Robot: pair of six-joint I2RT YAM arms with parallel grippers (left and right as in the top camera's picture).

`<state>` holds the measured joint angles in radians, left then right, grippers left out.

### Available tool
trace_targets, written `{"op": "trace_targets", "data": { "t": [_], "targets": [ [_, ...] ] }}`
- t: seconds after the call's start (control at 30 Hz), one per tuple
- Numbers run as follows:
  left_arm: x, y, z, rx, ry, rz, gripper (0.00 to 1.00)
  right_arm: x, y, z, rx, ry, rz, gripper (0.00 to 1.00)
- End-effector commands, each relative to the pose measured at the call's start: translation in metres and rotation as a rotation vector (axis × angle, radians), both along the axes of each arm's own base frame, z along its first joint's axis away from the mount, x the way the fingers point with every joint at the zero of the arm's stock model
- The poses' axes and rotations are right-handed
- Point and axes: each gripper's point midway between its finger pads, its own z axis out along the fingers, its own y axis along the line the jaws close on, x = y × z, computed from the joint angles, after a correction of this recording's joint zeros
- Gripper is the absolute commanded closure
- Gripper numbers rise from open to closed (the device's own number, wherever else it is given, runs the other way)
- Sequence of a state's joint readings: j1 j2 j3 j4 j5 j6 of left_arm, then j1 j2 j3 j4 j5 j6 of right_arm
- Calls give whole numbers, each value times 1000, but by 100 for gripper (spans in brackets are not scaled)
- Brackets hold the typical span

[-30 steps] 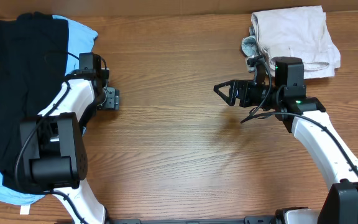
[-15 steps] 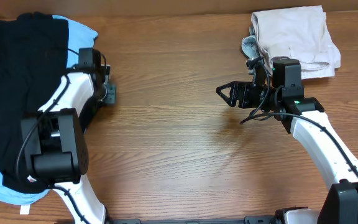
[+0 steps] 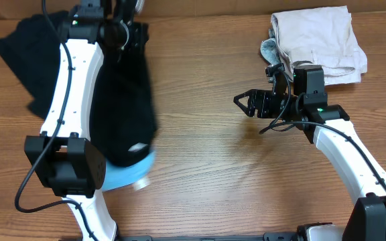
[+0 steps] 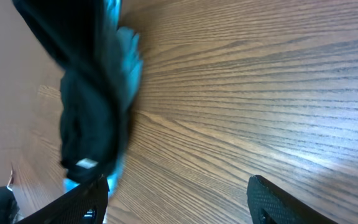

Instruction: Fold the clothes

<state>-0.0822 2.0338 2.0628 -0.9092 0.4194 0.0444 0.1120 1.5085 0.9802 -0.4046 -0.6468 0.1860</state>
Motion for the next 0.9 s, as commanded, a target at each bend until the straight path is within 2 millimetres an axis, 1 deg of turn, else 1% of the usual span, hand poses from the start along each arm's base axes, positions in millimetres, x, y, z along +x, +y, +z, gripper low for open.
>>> {"op": "trace_targets", "data": {
  "t": [0.0, 0.17, 0.53, 0.57, 0.6, 0.63, 0.67, 0.73, 0.77, 0.8, 0.87],
  "targets": [
    [-3, -32, 39, -93, -69, -83, 96, 5, 1, 10, -1, -31, 2, 25],
    [-4, -42, 41, -92, -81, -101, 96, 5, 1, 10, -1, -32, 2, 24],
    [-5, -44, 41, -93, -81, -106, 95, 5, -2, 7, -20, -22, -13, 24],
    [-5, -44, 41, -93, -82, -106, 82, 5, -2, 7, -20, -22, -13, 24],
    [-5, -44, 41, -93, -82, -106, 55, 5, -2, 7, -20, -22, -13, 24],
    [-5, -44, 41, -93, -81, -106, 24, 5, -2, 7, -20, -22, -13, 24],
    [-5, -44, 41, -93, -79, -106, 0, 5, -2, 7, -20, -22, -13, 24],
    [-10, -44, 36, -90, -49, -105, 0, 5, -2, 7, -20, -22, -13, 20],
    [-13, -43, 32, -87, -27, -103, 0, 5, -2, 7, -20, -22, -13, 20],
    [-19, -41, 24, -77, 11, -96, 0, 5, -2, 7, -20, -21, -13, 20],
    [-32, -32, 2, -30, 110, -64, 0, 5, -2, 7, -20, -22, -13, 19]
  ]
}}
